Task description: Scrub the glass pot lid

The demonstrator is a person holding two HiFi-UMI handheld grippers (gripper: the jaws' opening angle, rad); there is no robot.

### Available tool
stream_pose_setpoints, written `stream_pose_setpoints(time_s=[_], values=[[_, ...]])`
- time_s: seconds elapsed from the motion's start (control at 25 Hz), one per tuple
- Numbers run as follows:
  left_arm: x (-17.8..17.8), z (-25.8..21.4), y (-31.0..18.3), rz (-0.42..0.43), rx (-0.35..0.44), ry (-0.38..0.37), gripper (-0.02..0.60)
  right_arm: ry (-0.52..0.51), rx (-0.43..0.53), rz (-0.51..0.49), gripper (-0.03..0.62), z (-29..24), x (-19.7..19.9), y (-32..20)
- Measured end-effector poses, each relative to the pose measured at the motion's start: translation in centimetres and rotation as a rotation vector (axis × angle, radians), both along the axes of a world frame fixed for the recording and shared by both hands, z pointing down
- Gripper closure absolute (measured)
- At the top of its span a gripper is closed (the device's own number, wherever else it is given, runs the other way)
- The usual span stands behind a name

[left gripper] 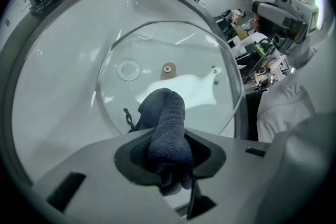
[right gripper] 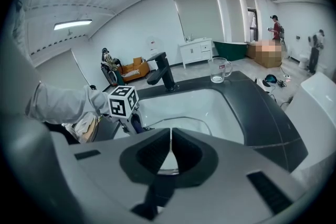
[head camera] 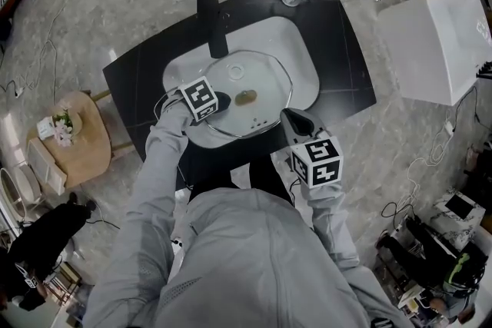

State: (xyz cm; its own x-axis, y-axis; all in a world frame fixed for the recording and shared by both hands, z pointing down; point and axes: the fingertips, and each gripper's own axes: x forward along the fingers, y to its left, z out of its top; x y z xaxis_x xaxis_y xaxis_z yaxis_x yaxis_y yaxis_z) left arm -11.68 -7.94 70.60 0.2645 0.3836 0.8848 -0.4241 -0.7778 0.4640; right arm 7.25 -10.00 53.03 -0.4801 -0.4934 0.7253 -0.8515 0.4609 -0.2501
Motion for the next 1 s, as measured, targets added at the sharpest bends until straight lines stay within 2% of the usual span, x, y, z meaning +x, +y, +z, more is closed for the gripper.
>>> stream_pose_setpoints(time_s=[0.16, 0.32, 0.72, 1.0], values=[[-0.8, 1.6, -2.2, -0.042, 0.086, -0.067, 0.468, 0.001, -0.007, 0.009, 0.563, 0.3, 0.1, -0.4], [-0.8, 3.6, -3.5, -0.09, 0.131, -0.09, 0.468, 0.004, -0.014, 0.018, 0.563, 0.6, 0.2, -0.6], [0.3, 5.3, -8.4, -0.247, 0.31, -0.077, 0.468, 0.016, -0.029, 0.049, 0.563, 1.1, 1.2, -1.1], [2.6, 6.1, -10.9, -0.325, 0.393, -0.015, 0.468, 0.019, -0.02, 0.058, 0.563, 0.9, 1.1, -0.9]])
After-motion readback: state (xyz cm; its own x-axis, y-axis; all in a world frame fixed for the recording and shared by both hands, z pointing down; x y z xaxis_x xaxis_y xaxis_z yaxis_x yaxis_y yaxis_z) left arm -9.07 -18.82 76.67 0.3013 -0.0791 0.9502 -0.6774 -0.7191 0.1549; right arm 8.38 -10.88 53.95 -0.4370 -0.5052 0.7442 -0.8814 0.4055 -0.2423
